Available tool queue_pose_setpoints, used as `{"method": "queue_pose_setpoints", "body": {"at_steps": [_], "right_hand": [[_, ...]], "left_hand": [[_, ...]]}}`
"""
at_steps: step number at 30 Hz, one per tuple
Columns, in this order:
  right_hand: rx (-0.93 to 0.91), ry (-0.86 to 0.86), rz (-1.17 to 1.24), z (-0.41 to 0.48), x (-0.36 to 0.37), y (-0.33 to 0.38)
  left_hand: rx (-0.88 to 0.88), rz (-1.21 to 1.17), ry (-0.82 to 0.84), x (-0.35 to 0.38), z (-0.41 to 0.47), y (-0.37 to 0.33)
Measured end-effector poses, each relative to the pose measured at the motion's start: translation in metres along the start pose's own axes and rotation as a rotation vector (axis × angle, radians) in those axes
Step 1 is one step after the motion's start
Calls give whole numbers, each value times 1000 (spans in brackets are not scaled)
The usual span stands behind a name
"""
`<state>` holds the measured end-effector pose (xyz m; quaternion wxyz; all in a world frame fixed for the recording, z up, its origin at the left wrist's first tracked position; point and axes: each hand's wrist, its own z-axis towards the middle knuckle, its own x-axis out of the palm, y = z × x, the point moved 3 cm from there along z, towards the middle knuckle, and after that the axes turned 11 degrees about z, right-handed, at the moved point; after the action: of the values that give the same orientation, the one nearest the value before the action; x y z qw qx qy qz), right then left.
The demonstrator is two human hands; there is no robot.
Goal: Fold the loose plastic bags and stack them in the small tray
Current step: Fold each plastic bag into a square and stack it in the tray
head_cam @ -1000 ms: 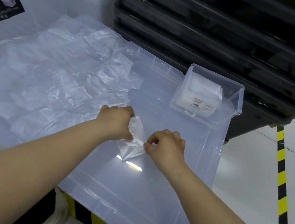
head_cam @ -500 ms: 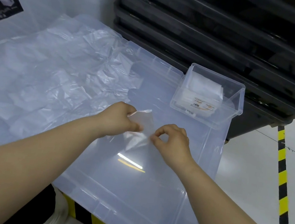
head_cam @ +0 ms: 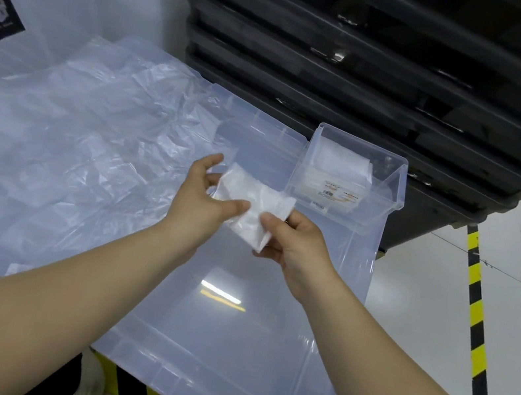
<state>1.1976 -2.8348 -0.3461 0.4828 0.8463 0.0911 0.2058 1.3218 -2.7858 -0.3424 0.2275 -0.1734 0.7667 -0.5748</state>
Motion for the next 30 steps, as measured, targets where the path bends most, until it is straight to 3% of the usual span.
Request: {"method": "queue_pose_setpoints", "body": {"at_steps": [4,7,10,14,19,23,30], "right_hand": [[-87,-71,-168,-3,-11,20],[-158,-129,-265,-5,-27,43],[-217,-243,-402,-4,-50,75],[-317,-401,-601,-4,-81,125],[-308,-501,-819,3,-107,159],[-269,-488,-1018,15,-111,163],[-355,-545,-1300,30,-101,180]], "left_hand": [[38,-10,-34,-7,3,-7],[162,176,-32,-2,4,-13],[379,477,9,18,7,-26],[675,1052,160,62,28,-46],[645,1473,337,97,51,-50],[616,1518,359,100,54,-48],[633,1451,365,99,53,-49]]}}
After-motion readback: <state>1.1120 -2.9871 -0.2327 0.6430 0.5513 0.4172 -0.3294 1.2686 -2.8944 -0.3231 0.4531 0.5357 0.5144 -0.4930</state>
